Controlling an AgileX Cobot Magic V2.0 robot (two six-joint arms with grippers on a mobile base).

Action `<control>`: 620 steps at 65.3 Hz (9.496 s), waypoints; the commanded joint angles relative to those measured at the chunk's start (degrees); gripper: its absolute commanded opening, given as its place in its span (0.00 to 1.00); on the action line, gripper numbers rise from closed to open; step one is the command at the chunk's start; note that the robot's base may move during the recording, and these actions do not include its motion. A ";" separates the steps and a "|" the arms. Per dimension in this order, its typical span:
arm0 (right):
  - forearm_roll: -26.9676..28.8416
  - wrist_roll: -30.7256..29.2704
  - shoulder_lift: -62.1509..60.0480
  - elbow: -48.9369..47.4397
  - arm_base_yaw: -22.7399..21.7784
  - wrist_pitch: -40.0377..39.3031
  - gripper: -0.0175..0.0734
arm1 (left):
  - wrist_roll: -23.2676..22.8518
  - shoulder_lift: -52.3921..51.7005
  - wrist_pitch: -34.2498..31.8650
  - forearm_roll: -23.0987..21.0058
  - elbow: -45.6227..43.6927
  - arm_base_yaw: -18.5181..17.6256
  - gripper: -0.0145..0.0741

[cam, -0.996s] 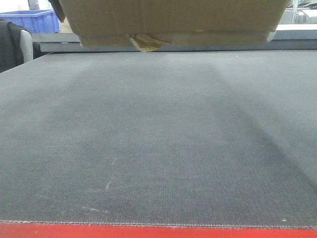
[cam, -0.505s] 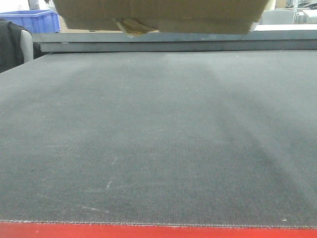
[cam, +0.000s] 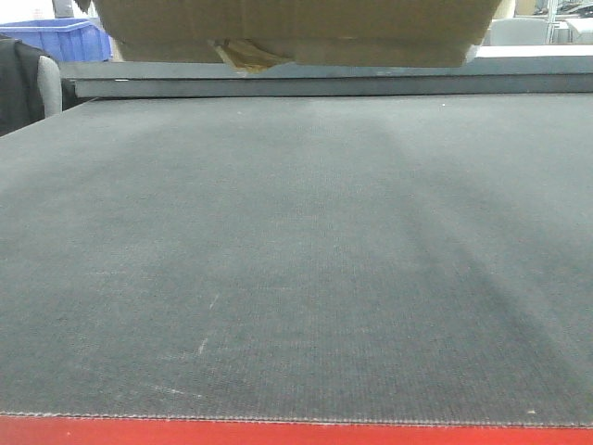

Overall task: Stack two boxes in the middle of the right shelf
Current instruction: 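Lift the stacked boxes off the table with both grippers, then carry the held boxes while the base drives to the steel shelf, then lower the stacked boxes onto the middle shelf with both grippers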

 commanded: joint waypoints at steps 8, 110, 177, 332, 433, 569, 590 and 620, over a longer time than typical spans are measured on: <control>-1.94 0.32 -0.49 -0.96 -0.55 -3.72 0.02 | -0.10 -1.27 -1.26 1.06 -0.70 -0.11 0.04; -1.94 0.32 -0.38 -0.96 -0.55 -4.14 0.02 | -0.10 -1.27 -1.26 1.06 -0.70 -0.11 0.04; -1.94 0.32 -0.38 -0.96 -0.55 -4.14 0.02 | -0.10 -1.27 -1.26 1.06 -0.70 -0.11 0.04; -1.94 0.32 -0.39 -0.96 -0.55 -4.68 0.02 | -0.10 -1.27 -1.50 1.76 -0.70 -0.11 0.04; -1.94 0.32 -0.39 -0.96 -0.55 -6.77 0.02 | -0.10 -1.27 -1.50 2.33 -0.70 -0.11 0.04; -1.94 0.32 -0.39 -0.96 -0.55 -6.77 0.02 | -0.10 -1.27 -1.50 2.33 -0.70 -0.11 0.04; -1.94 0.32 -0.39 -0.96 -0.55 -6.77 0.02 | -0.10 -1.27 -1.50 2.33 -0.70 -0.11 0.04; -1.94 0.32 -0.39 -0.96 -0.55 -6.77 0.02 | -0.10 -1.27 -1.50 2.33 -0.70 -0.11 0.04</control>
